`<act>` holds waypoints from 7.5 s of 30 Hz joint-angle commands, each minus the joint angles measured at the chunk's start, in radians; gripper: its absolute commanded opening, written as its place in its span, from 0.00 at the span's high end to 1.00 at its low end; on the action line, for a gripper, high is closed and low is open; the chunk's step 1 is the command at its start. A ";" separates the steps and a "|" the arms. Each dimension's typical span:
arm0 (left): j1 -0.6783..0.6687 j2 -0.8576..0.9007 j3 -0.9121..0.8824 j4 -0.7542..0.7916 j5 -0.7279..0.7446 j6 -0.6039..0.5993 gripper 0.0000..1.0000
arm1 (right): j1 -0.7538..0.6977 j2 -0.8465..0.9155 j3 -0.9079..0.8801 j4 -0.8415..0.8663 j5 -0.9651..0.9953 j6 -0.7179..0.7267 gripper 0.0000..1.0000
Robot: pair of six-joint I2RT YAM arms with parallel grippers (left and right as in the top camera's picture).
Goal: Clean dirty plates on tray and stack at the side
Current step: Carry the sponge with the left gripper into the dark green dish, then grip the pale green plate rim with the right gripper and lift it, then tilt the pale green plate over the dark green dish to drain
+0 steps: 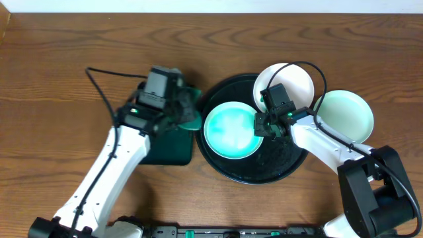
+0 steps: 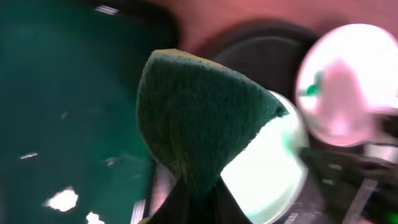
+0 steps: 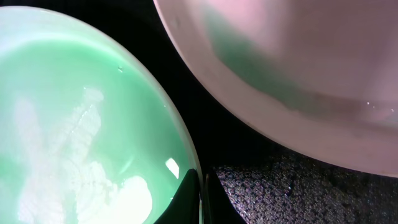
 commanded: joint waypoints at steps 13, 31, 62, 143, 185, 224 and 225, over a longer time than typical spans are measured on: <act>0.212 0.014 -0.036 -0.143 -0.138 0.166 0.92 | 0.010 0.016 0.010 0.009 -0.021 -0.007 0.99; 0.212 0.175 -0.038 -0.129 -0.146 0.207 0.93 | 0.010 0.016 0.010 0.008 -0.021 -0.007 0.99; 0.212 0.040 0.067 -0.068 -0.239 0.150 0.34 | 0.010 0.069 0.005 0.026 -0.017 -0.006 0.82; 0.212 -0.134 0.063 -0.109 -0.303 0.131 0.22 | 0.441 0.170 0.594 0.077 0.523 -0.261 0.99; 0.212 -0.134 0.063 -0.109 -0.303 0.131 0.22 | 0.663 0.161 0.594 0.670 1.072 -1.127 0.99; 0.212 -0.134 0.063 -0.109 -0.303 0.130 0.22 | 0.701 0.161 0.594 0.737 1.084 -1.229 0.99; 0.212 -0.134 0.063 -0.109 -0.303 0.131 0.22 | 0.701 0.161 0.594 0.737 1.084 -1.229 0.99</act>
